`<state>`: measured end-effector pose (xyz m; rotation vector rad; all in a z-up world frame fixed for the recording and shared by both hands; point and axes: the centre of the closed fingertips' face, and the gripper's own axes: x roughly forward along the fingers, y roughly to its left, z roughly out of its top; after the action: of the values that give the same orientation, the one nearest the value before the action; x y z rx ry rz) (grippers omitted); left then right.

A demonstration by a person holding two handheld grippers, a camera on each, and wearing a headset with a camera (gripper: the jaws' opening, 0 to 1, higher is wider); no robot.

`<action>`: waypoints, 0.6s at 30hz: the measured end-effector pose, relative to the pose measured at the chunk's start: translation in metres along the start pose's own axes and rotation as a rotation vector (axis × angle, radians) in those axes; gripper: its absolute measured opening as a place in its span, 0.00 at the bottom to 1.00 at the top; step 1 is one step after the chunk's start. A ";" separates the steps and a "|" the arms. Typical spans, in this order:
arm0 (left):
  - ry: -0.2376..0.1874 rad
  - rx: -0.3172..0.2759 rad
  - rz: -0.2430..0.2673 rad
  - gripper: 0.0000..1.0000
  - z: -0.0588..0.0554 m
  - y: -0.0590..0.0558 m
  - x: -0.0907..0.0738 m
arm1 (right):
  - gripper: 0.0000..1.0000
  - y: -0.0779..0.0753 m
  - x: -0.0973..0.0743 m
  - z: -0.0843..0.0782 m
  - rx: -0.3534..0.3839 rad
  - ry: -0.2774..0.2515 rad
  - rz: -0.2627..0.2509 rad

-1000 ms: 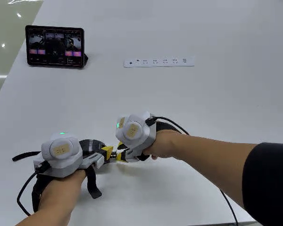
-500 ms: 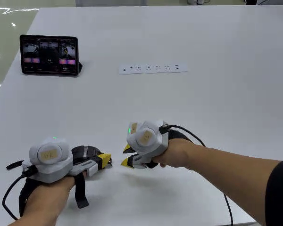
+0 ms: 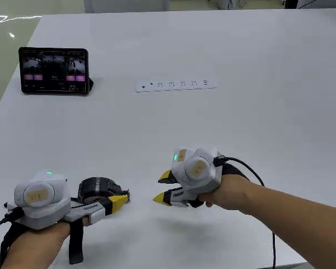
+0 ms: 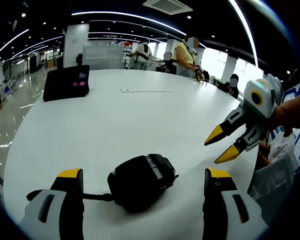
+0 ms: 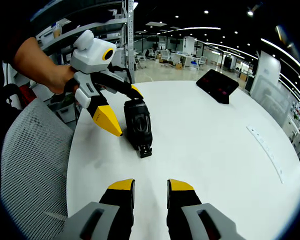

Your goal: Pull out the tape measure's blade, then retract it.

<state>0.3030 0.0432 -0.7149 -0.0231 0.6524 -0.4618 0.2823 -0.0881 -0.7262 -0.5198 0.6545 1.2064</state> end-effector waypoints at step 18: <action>0.048 0.084 -0.098 0.99 -0.017 0.008 -0.022 | 0.39 -0.008 -0.045 -0.037 0.074 -0.019 -0.085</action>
<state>0.2806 0.0615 -0.7172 0.0352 0.6805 -0.5857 0.2732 -0.1453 -0.7205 -0.4688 0.6527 1.1020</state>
